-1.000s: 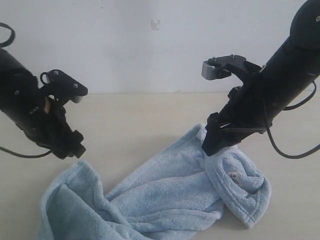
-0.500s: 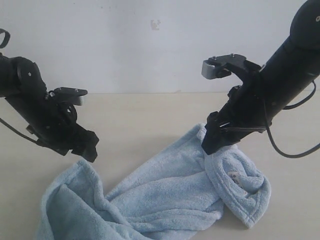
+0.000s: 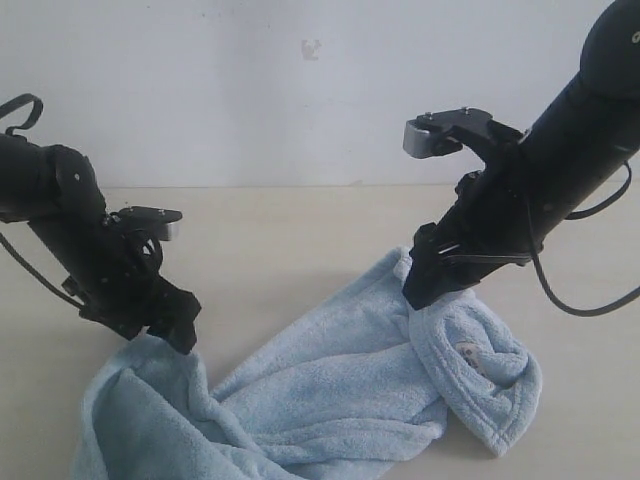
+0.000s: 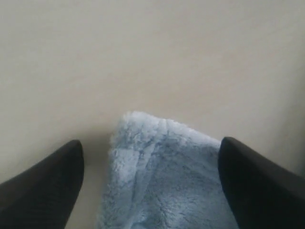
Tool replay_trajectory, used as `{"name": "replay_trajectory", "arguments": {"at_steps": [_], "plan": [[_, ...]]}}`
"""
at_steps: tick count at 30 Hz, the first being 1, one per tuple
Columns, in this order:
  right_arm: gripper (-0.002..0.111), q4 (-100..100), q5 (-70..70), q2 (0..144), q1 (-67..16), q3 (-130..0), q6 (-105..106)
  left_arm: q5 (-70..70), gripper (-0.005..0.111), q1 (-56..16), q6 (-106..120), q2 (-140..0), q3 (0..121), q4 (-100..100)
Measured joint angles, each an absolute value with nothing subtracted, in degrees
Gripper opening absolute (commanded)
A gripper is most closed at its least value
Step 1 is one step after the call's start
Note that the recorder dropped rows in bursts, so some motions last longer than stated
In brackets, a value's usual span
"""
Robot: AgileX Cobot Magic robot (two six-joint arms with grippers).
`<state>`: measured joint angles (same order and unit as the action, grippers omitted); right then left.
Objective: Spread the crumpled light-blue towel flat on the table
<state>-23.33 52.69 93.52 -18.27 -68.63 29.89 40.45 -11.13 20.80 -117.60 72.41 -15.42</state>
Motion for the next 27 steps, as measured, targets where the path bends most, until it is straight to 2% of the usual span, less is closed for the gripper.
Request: {"name": "replay_trajectory", "arguments": {"at_steps": [2,3,5,8,16,20,27], "plan": [[0.069,-23.33,52.69,93.52,-18.27,-68.63,29.89,40.81,0.063,-11.13,20.92,-117.96,72.41,-15.28],[0.069,-23.33,52.77,93.52,-18.27,-68.63,29.89,41.17,0.047,-11.13,21.03,-118.11,72.55,-15.28],[0.069,-23.33,53.2,93.52,-18.27,-68.63,29.89,41.85,0.026,-11.09,21.01,-118.6,72.78,-15.28],[0.069,-21.71,54.36,93.52,-18.27,-68.63,28.1,42.72,0.004,-11.0,20.71,-119.16,73.03,-15.28],[0.069,-12.7,62.82,91.78,-20.04,-64.09,19.62,45.59,0.004,-11.0,21.03,-117.05,72.8,-15.63],[0.069,-9.56,51.61,91.23,-22.27,-54.89,19.02,47.89,0.004,-11.0,21.03,-108.7,72.8,-16.85],[0.069,-9.64,47.5,96.31,-22.39,-54.77,18.12,50.03,0.004,-11.0,21.17,-102.28,69.55,-17.96]]}}
